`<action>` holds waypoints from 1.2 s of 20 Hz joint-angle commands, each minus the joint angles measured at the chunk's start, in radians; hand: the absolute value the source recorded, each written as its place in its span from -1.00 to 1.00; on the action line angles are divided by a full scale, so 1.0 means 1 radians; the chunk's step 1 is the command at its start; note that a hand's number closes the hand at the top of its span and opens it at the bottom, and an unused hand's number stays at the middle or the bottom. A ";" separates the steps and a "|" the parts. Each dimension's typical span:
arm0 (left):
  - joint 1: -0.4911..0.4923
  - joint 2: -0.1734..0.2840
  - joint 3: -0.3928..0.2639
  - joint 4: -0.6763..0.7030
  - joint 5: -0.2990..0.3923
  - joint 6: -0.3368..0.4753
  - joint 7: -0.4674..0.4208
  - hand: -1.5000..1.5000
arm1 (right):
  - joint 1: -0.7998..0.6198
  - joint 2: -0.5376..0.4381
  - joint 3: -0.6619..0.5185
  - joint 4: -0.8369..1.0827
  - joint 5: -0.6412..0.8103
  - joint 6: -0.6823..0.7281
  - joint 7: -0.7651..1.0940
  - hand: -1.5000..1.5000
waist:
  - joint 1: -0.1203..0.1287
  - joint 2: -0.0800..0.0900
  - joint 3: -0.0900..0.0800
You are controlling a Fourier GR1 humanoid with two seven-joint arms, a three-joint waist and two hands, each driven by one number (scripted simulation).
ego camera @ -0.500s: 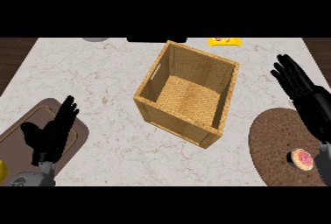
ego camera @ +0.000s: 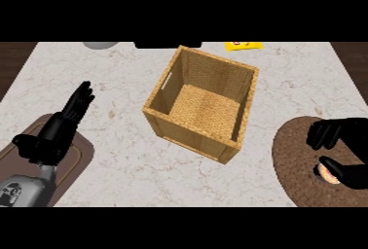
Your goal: Pick the cupcake from the placemat and place it in the basket
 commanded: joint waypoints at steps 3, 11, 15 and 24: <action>0.015 0.010 -0.028 -0.081 -0.034 -0.014 0.012 0.00 | 0.263 0.032 0.002 -0.093 0.335 0.005 -0.387 -1.00 | -0.017 -0.005 -0.004; -0.009 0.035 0.020 -0.065 -0.011 -0.044 0.030 0.00 | 0.280 -0.064 -0.190 -0.297 0.519 -0.312 -0.160 -1.00 | -0.024 -0.007 -0.011; -0.010 0.040 0.021 -0.082 -0.002 -0.066 0.043 0.00 | 0.250 -0.206 -0.306 -0.332 0.593 -0.296 -0.058 -1.00 | -0.007 -0.004 -0.010; -0.027 -0.020 -0.001 -0.076 -0.043 -0.045 0.038 0.00 | 0.321 -0.516 -0.386 -0.267 0.583 0.093 -0.065 -1.00 | -0.001 0.002 -0.008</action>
